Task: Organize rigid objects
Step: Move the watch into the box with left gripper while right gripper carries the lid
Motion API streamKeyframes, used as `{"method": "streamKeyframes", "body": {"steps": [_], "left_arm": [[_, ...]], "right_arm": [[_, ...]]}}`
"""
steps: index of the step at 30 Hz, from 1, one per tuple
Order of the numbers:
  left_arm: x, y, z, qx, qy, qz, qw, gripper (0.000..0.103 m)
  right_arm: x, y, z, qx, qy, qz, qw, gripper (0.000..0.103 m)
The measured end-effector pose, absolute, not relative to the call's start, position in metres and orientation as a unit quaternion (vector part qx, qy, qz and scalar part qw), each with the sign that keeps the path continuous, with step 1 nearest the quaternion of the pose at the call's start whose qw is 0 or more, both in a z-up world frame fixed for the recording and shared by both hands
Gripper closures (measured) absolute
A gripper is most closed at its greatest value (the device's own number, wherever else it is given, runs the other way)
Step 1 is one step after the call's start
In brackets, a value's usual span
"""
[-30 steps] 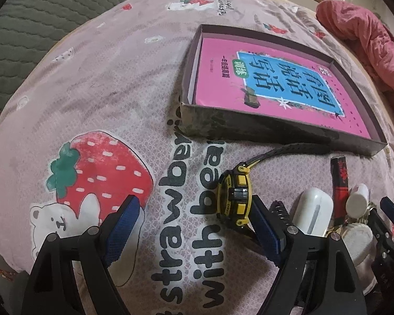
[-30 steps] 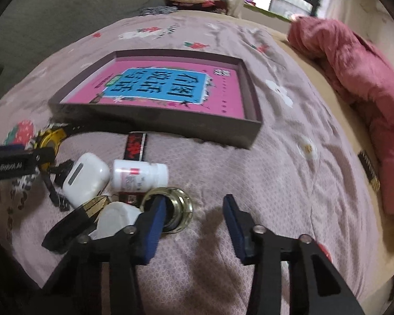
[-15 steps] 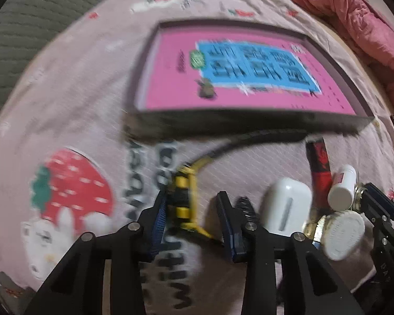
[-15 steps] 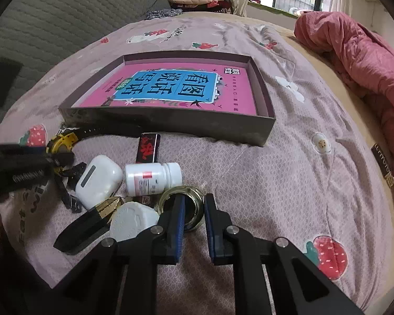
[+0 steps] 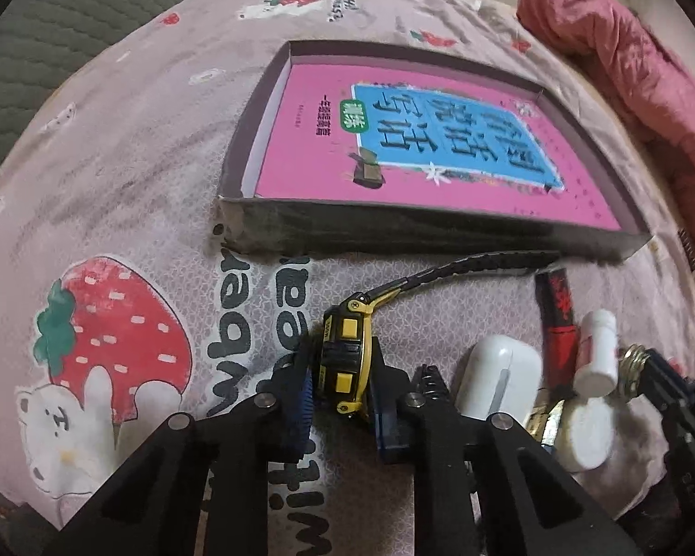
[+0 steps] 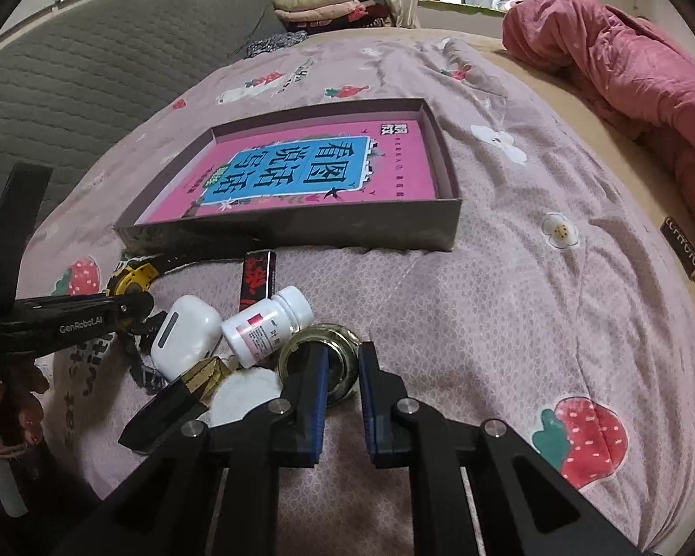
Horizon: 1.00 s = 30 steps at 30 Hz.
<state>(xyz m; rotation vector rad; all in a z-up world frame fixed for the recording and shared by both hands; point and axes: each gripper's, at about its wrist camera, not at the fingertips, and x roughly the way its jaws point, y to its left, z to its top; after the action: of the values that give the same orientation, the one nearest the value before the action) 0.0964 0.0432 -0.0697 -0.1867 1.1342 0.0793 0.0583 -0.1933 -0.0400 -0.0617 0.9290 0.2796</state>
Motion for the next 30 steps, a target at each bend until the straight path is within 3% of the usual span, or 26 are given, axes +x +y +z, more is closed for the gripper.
{"method": "streamKeyframes", "body": {"steps": [9, 30], "left_arm": [[0.083, 0.055, -0.05, -0.128, 0.505, 0.018, 0.853, 0.083], [0.08, 0.052, -0.003, -0.107, 0.449, 0.025, 0.887, 0.084]], "right_arm": [[0.054, -0.197, -0.027, -0.024, 0.422, 0.132, 0.897, 0.09], [0.054, -0.199, 0.006, -0.03, 0.369, 0.124, 0.921, 0.09]]}}
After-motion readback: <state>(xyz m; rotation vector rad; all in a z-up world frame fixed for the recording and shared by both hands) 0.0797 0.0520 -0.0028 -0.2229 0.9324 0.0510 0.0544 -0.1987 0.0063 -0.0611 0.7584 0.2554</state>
